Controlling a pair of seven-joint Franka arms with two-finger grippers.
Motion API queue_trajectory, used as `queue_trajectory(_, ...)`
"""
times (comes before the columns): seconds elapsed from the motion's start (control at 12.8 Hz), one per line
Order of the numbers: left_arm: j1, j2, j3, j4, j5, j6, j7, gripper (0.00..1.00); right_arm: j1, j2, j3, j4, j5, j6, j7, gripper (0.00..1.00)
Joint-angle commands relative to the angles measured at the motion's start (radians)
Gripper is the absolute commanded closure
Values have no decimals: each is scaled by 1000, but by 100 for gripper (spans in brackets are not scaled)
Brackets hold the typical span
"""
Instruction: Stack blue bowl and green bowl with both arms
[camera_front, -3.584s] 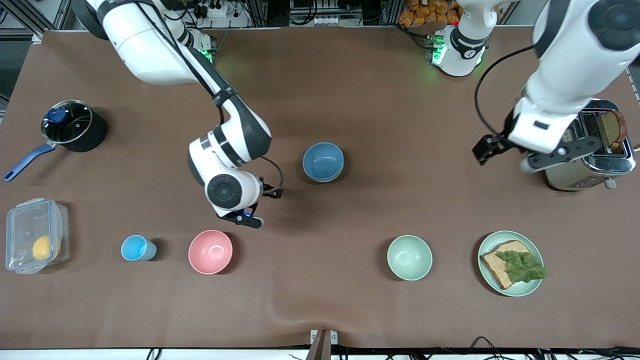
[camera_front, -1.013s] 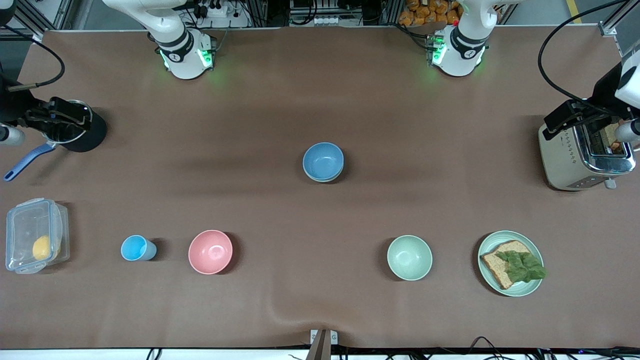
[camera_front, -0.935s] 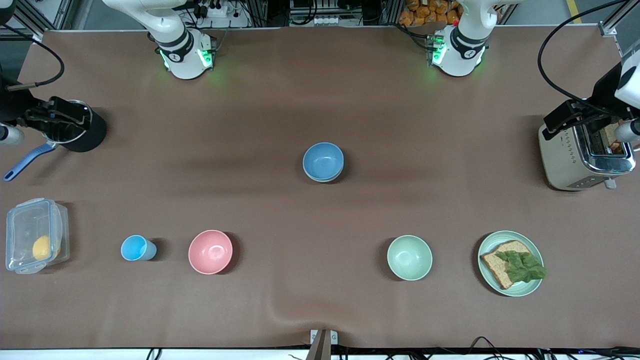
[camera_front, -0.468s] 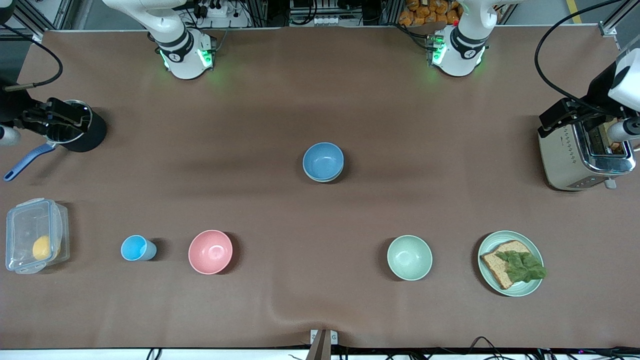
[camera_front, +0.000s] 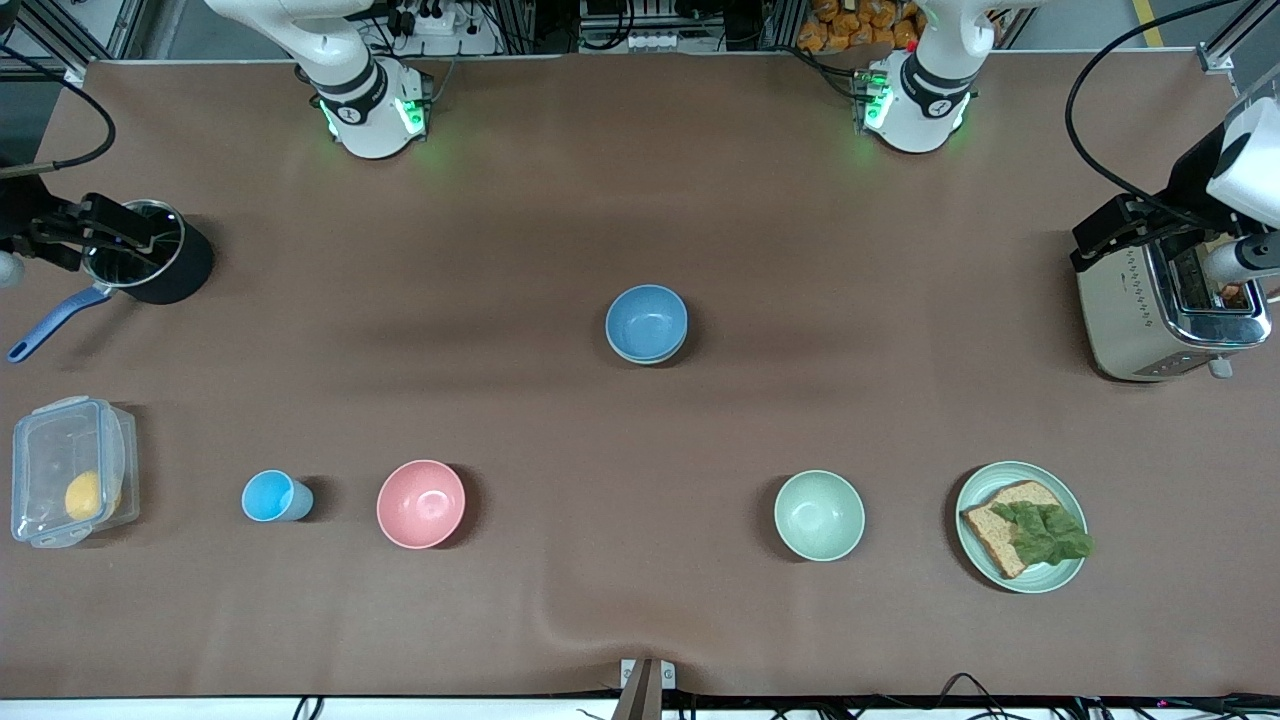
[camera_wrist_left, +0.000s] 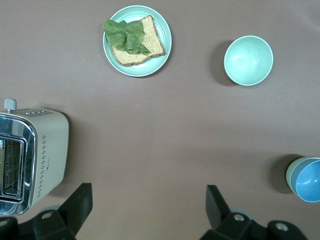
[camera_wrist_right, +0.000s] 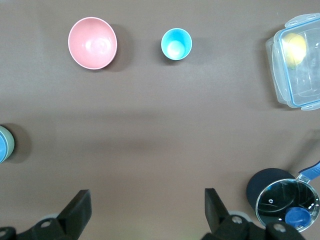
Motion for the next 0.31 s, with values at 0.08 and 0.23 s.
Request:
queue_trajectory(0.08,0,-11,2,0,-11,-11,17,0,-27,4,12,12,-15,-4,1,0)
queue_trajectory(0.23,1,-13,2,0,-13,-11,18,0,-28,4,12,10,-15,-5,1,0)
